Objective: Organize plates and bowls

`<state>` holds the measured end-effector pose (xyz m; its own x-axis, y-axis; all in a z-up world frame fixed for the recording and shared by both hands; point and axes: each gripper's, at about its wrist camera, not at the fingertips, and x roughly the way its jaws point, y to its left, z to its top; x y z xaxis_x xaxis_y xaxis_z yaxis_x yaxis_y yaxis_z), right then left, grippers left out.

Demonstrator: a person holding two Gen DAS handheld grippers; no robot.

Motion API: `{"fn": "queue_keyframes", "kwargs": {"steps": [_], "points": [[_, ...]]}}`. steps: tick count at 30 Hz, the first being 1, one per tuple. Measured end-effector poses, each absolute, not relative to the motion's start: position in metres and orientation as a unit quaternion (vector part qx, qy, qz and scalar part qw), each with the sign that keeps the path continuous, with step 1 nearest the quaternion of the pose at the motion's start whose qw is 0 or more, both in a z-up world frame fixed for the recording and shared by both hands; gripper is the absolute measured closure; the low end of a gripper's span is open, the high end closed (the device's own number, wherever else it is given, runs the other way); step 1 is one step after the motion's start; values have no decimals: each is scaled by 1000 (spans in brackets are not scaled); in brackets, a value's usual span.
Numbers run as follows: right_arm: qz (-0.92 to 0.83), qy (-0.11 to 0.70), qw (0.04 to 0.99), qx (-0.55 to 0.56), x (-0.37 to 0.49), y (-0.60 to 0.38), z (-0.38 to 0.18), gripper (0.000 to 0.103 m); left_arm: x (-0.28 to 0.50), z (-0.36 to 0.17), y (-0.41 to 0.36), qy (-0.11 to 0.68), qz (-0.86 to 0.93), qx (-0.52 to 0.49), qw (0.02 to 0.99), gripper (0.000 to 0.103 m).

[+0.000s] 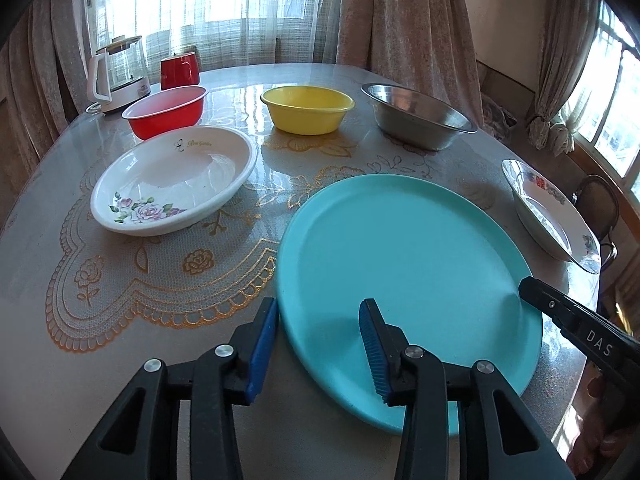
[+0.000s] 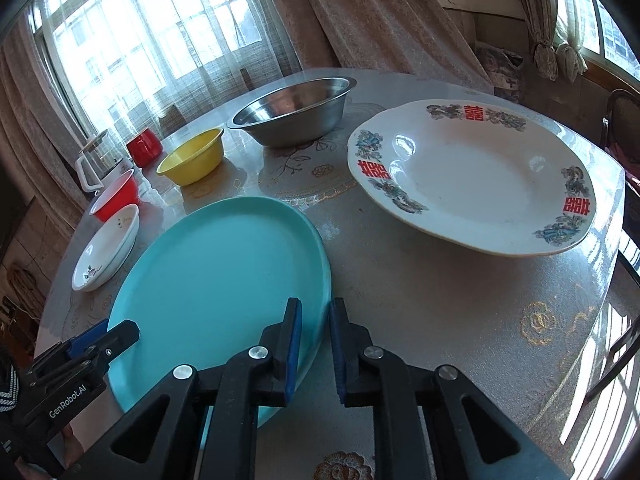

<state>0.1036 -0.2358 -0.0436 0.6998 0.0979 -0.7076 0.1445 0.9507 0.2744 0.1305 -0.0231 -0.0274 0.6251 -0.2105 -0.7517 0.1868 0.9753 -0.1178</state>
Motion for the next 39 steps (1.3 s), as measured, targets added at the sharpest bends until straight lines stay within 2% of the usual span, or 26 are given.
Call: {"fn": "queue_keyframes", "kwargs": {"steps": [25, 30, 39], "points": [[-25, 388, 908, 154, 96, -226, -42, 78, 104, -28, -2, 410, -89, -48, 907, 54], [-25, 393, 907, 150, 87, -223, -42, 76, 93, -28, -5, 400, -88, -27, 912, 45], [-18, 397, 905, 151, 69, -220, -40, 74, 80, -16, -4, 386, -84, -13, 919, 39]]}}
